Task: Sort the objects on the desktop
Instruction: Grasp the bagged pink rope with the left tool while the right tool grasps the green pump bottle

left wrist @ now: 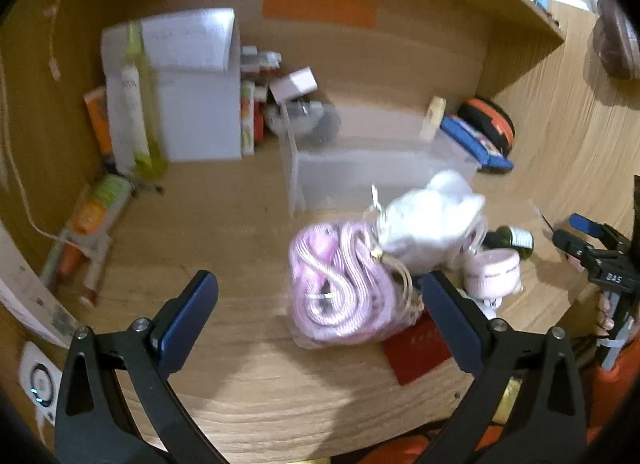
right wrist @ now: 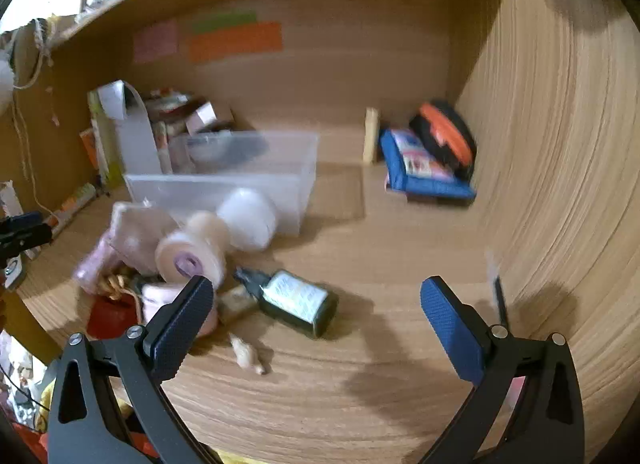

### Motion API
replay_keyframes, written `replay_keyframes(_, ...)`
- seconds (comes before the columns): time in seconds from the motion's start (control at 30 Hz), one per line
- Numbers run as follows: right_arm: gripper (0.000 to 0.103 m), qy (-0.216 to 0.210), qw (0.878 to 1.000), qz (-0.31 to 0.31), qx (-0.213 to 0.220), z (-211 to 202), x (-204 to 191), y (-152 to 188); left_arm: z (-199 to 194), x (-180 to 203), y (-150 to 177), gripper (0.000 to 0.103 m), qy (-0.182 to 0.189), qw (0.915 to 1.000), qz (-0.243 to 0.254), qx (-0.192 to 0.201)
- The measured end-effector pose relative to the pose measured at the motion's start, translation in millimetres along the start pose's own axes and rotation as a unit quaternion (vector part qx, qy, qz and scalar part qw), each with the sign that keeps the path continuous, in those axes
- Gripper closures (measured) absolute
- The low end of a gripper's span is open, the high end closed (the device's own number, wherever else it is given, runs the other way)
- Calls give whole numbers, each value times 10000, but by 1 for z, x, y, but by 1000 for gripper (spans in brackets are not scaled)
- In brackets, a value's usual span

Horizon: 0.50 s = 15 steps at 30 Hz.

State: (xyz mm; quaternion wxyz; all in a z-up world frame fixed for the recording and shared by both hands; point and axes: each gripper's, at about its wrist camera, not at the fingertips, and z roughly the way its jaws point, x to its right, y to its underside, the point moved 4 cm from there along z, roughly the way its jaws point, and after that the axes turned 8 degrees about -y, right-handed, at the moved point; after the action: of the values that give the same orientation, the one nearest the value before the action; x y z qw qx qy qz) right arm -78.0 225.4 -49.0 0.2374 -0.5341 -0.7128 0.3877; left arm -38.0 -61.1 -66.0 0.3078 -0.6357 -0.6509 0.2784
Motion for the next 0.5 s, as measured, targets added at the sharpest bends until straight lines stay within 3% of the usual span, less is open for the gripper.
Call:
replay_keyframes(0.2,0,-228,9979,343,-500,27,13,14,30,12,2,0,339,9980,-65,-532)
replay_keyframes(0.5,1,-327,9957,193,-849,55,11,11,74,13,2,0,414,9932,-75,-1082)
